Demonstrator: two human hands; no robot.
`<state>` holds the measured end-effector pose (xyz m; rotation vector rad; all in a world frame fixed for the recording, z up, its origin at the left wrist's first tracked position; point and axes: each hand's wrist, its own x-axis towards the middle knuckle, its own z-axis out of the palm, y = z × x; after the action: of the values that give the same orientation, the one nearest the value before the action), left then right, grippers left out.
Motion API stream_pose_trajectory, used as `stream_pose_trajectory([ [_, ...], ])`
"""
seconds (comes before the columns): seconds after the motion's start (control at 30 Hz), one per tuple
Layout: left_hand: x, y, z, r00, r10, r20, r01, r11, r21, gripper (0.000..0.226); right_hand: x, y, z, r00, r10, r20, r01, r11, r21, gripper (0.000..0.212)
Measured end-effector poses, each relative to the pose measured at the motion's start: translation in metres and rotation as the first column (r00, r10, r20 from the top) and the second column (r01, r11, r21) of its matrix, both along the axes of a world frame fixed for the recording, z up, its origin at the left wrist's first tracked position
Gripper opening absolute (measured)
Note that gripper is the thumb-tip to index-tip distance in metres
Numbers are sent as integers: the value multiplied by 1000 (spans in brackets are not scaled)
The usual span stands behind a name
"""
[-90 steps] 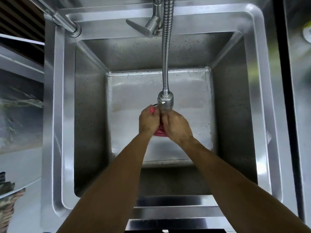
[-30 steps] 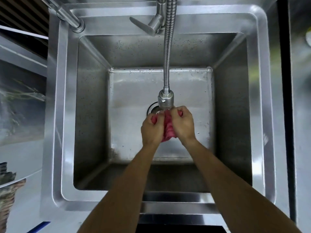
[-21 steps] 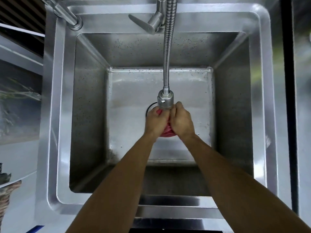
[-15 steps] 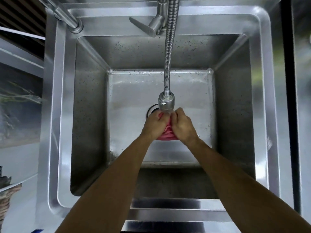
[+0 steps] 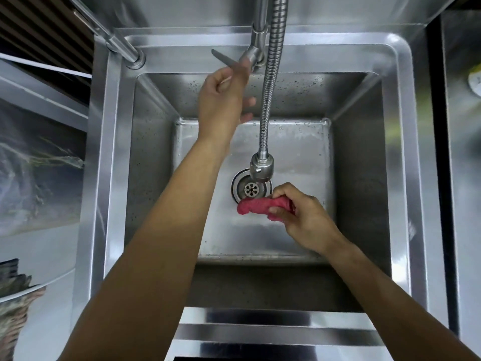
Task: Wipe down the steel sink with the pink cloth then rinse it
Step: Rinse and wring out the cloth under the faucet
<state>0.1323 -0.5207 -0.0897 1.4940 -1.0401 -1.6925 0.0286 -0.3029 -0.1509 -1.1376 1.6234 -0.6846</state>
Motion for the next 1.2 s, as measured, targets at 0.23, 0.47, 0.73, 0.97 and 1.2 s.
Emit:
stream_pose_trajectory([
  [0.23, -3, -21, -17, 988, 109, 112, -61, 929, -364, 32, -1, -16, 14, 965, -183, 186, 173, 983, 68, 18],
  [0.47, 41, 1, -33, 765, 20, 643, 440, 713, -545, 45, 0, -21, 28, 861, -296, 414, 209, 947, 243, 27],
  [0.73, 123, 70, -33, 548, -837, -10, 816, 531, 230, 65, -9, -27, 39, 817, -217, 533, 50, 949, 311, 44],
  [0.97, 111, 88, -45, 714, -700, -24, 674, 678, 293, 45, -15, -22, 25, 787, -304, 537, 98, 921, 377, 41],
  [1.2, 112, 107, -52, 792, -578, -197, 608, 712, 351, 42, -4, -8, 17, 912, -201, 358, 185, 980, 79, 50],
])
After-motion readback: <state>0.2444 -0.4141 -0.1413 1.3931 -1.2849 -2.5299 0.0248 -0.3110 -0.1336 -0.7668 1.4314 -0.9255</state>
